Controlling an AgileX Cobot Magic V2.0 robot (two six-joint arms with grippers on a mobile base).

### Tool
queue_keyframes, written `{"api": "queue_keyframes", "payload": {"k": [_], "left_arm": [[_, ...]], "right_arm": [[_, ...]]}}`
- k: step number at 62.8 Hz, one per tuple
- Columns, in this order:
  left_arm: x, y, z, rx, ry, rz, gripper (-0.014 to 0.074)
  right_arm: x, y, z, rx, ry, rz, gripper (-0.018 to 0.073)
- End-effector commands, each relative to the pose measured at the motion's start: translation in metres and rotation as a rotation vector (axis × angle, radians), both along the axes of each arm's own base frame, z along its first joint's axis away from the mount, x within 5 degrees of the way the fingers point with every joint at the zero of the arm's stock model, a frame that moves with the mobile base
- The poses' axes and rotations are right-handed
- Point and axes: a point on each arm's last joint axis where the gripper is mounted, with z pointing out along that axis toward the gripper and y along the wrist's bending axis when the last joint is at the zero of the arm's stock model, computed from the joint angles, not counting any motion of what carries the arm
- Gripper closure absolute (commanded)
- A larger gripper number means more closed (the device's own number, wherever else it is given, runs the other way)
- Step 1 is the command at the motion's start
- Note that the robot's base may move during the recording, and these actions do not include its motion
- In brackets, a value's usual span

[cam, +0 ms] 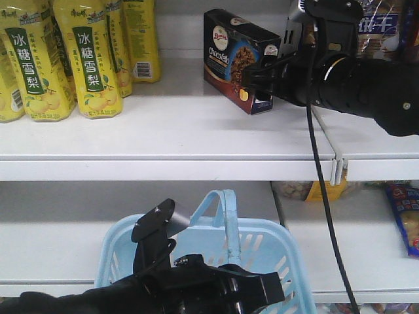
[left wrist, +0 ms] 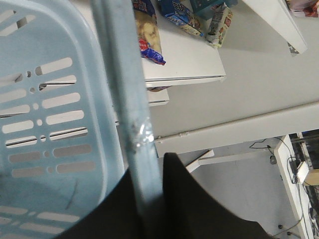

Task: Left arm holds basket, right arm returns cookies
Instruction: 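Carry the box over the upper shelf and lower it onto the shelf, then open the right gripper and pull it back from the standing box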

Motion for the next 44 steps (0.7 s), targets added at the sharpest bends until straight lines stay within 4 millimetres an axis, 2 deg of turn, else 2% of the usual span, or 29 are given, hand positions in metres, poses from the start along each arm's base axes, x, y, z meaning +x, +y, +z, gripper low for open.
{"api": "queue_keyframes", "payload": {"k": [1,21,29,44], "left_arm": [[0.001,0.003,0.024,-0.071,-0.063,0.025,0.0602],[0.001,0.003,0.024,-0.071,-0.063,0.025,0.0602],[0.001,0.003,0.024,-0.071,-0.063,0.025,0.0602],[0.001,0.003,0.024,-0.071,-0.063,0.025,0.0602]], "right_arm": [[-0.007,-0.003,0.029,0.038,-0.119,-0.003,-0.0065],[-0.042,0.01,0.054,-0.008,-0.188,0.097,-0.0066],[-0.056,0.004,0.064,-0.012,-0.172,0.103,-0.0062],[-0.099,-0.016,0.079,-0.074,-0.084,0.132,-0.0041]]}}
